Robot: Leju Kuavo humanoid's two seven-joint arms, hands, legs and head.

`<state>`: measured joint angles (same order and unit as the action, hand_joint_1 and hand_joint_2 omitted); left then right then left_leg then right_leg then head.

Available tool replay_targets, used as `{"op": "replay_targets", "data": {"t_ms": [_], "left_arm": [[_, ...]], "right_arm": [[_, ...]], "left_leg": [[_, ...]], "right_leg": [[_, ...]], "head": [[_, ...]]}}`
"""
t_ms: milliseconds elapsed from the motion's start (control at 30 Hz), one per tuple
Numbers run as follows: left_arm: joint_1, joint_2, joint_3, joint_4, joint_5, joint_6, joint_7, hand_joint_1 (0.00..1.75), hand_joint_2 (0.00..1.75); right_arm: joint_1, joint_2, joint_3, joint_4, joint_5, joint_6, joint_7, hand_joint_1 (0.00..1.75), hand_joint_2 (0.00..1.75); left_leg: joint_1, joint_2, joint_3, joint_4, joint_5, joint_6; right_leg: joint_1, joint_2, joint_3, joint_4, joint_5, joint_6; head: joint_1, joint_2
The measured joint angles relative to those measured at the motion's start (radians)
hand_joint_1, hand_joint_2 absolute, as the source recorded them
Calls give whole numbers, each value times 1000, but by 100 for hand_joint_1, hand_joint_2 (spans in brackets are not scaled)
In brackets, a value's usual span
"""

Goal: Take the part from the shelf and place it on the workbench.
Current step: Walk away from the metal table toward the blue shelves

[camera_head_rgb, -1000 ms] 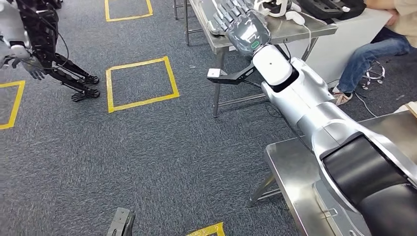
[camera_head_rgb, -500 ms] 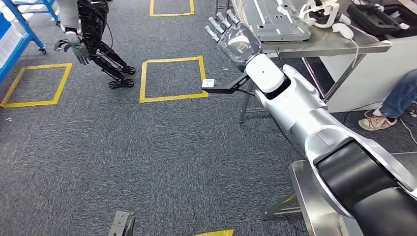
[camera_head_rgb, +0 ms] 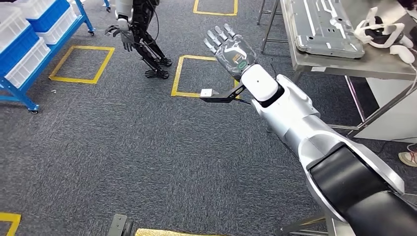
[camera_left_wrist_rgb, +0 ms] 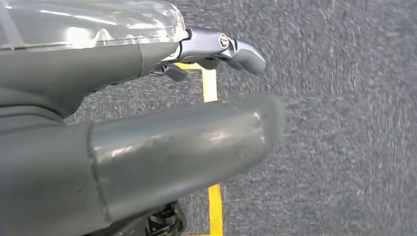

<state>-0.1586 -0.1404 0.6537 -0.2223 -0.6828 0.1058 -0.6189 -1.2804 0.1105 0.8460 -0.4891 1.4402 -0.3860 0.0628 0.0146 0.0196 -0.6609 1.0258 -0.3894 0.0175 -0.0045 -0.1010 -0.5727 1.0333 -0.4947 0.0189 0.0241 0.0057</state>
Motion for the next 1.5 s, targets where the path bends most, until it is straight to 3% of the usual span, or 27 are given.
{"op": "replay_targets", "data": {"t_ms": [67, 133, 167, 200, 267, 333, 400, 467, 500, 600, 667, 700, 733, 800, 867, 900, 967, 1000, 1067, 1133, 1200, 1233, 1267, 1300, 1367, 1433, 1500], "left_arm": [[-1, -1, 1, 0, 1, -2, -2, 0, 0], [-5, -2, 3, 0, 2, -1, -3, 0, 0], [-5, -2, 4, 0, 2, -1, -3, 0, 0], [-6, -2, 5, 0, 3, 0, -3, 0, 0], [-6, -3, 5, 0, 6, 0, -4, 0, 0], [-8, -5, 6, 0, 10, 0, -7, 0, 0], [-11, -8, 6, 0, 11, 1, -9, 0, 0], [-11, -8, 6, 0, 7, 3, -6, 0, 0], [-9, -7, 6, 0, 4, 6, -4, 0, 0], [-8, -4, 6, 0, -2, 14, 5, 0, 0], [-7, -2, 7, 0, -5, 16, 8, 0, 0], [-6, 0, 6, 0, -6, 16, 9, 0, 0], [-5, 2, 6, 0, -8, 16, 11, 0, 0], [-6, 7, 6, 0, -11, 17, 12, 0, 0], [-10, 10, 6, 0, -16, 17, 12, 0, 0], [-12, 10, 6, 0, -18, 17, 12, 0, 0], [-13, 13, 6, 0, -21, 16, 12, 0, 0], [-13, 14, 6, 0, -22, 16, 12, 0, 0], [-16, 16, 6, 0, -23, 16, 11, 0, 0], [-22, 17, 6, 0, -23, 16, 11, 0, 0], [-24, 17, 5, 0, -23, 16, 11, 0, 0], [-23, 17, 5, 0, -23, 17, 11, 0, 0], [-22, 17, 5, 0, -25, 18, 11, 0, 0], [-22, 17, 5, 0, -26, 20, 12, 0, 0], [-22, 19, 5, 0, -26, 24, 15, 0, 0], [-18, 23, 5, 0, -22, 28, 18, 0, 0], [-8, 29, 5, 0, -19, 31, 19, 0, 0]], "right_arm": [[0, 0, -1, 11, -2, -14, 2, 0, 175], [6, -2, -3, 26, -4, -27, 2, 0, 175], [10, -3, -3, 32, -3, -29, 2, 0, 175], [15, -5, -3, 37, -3, -31, 1, 0, 175], [20, -10, -5, 43, -3, -35, 0, 0, 175], [21, -18, -9, 48, -5, -40, 0, 0, 175], [25, -24, -12, 53, -8, -47, 3, 0, 175], [37, -26, -15, 57, -13, -58, 7, 0, 175], [45, -27, -18, 60, -16, -65, 10, 0, 175], [72, -36, -28, 70, -23, -86, 19, 0, 175], [92, -44, -31, 77, -24, -93, 23, 0, 175], [103, -48, -32, 81, -26, -96, 25, 0, 175], [113, -51, -35, 84, -28, -99, 27, 0, 175], [130, -58, -44, 90, -37, -110, 33, 0, 175], [142, -69, -56, 95, -44, -127, 37, 0, 175], [149, -74, -61, 98, -46, -133, 38, 0, 175], [164, -79, -69, 103, -51, -143, 41, 0, 175], [171, -81, -73, 105, -54, -146, 42, 0, 175], [183, -89, -84, 109, -56, -155, 43, 0, 175], [198, -100, -91, 114, -56, -161, 43, 0, 175], [216, -108, -98, 120, -58, -161, 43, 0, 175], [224, -111, -102, 122, -61, -162, 44, 0, 175], [232, -114, -107, 125, -66, -164, 46, 0, 175], [240, -118, -114, 127, -71, -167, 48, 0, 175], [264, -127, -129, 131, -82, -185, 53, 0, 175], [302, -134, -144, 137, -90, -204, 57, 0, 175], [343, -135, -158, 143, -96, -213, 60, 0, 175]], "left_leg": [[2, -19, 2, -3, 2, 10], [-1, -41, 2, -3, 2, 16], [-3, -54, 2, -3, 2, 17], [-4, -68, 2, -3, 2, 18], [-6, -96, 3, -1, 3, 18], [-5, -121, 1, 1, 4, 14], [0, -141, -5, -1, 9, 4], [4, -157, -8, -6, 14, -7], [1, -145, -11, -1, 9, -10], [-5, -59, -65, 123, -63, -18], [-1, -34, -117, 238, -110, -25], [2, -29, -124, 258, -112, -29], [4, -24, -111, 240, -97, -31], [5, 3, -39, 112, -44, -33], [-2, 29, 17, 10, -19, -23], [-6, 32, 25, -6, -20, -16], [-8, 10, 26, -7, -19, -3], [-7, 0, 27, -10, -18, 2], [-4, -18, 30, -15, -14, 13], [-4, -38, 30, -15, -13, 20], [-4, -64, 29, -13, -13, 21], [-4, -78, 29, -12, -13, 21], [-4, -92, 30, -10, -14, 20], [-3, -105, 29, -8, -15, 19], [-2, -129, 24, -5, -15, 12], [4, -153, 17, -6, -11, 0], [8, -173, 14, -14, -5, -14]], "right_leg": [[-6, 55, -37, 85, -53, 5], [-7, 93, -107, 223, -110, 4], [-6, 99, -135, 269, -119, 3], [-6, 101, -147, 280, -107, 0], [-3, 116, -115, 187, -34, -12], [-2, 163, -60, 56, 27, -27], [0, 187, -38, 2, 41, -32], [0, 166, -31, -10, 45, -33], [-2, 153, -24, -20, 49, -36], [-2, 109, -8, -41, 57, -45], [1, 80, -7, -41, 55, -48], [1, 67, -7, -39, 53, -47], [1, 53, -7, -37, 50, -45], [0, 29, -6, -30, 42, -38], [4, 8, -6, -22, 33, -28], [7, -1, -5, -20, 30, -23], [9, -18, -2, -20, 25, -14], [6, -13, -2, -14, 18, -9], [-2, 33, -26, 44, -22, -1], [-6, 85, -88, 173, -85, 3], [-6, 99, -140, 267, -106, 3], [-7, 101, -143, 261, -88, 2], [-8, 107, -127, 215, -51, -1], [-9, 123, -99, 147, -10, -4], [-12, 175, -49, 29, 38, -8], [-10, 194, -35, -3, 40, -10], [-8, 166, -29, -12, 44, -17]], "head": [[0, 0], [0, 0], [0, 0], [0, 0], [0, 0], [0, 0], [0, 0], [0, 0], [0, 0], [0, 0], [-1, 0], [-1, 0], [-1, 0], [-1, 0], [-1, 0], [0, 0], [1, 0], [1, 0], [1, 0], [1, 0], [1, 0], [1, 0], [1, 0], [1, 0], [1, 0], [1, 0], [1, 0]]}}
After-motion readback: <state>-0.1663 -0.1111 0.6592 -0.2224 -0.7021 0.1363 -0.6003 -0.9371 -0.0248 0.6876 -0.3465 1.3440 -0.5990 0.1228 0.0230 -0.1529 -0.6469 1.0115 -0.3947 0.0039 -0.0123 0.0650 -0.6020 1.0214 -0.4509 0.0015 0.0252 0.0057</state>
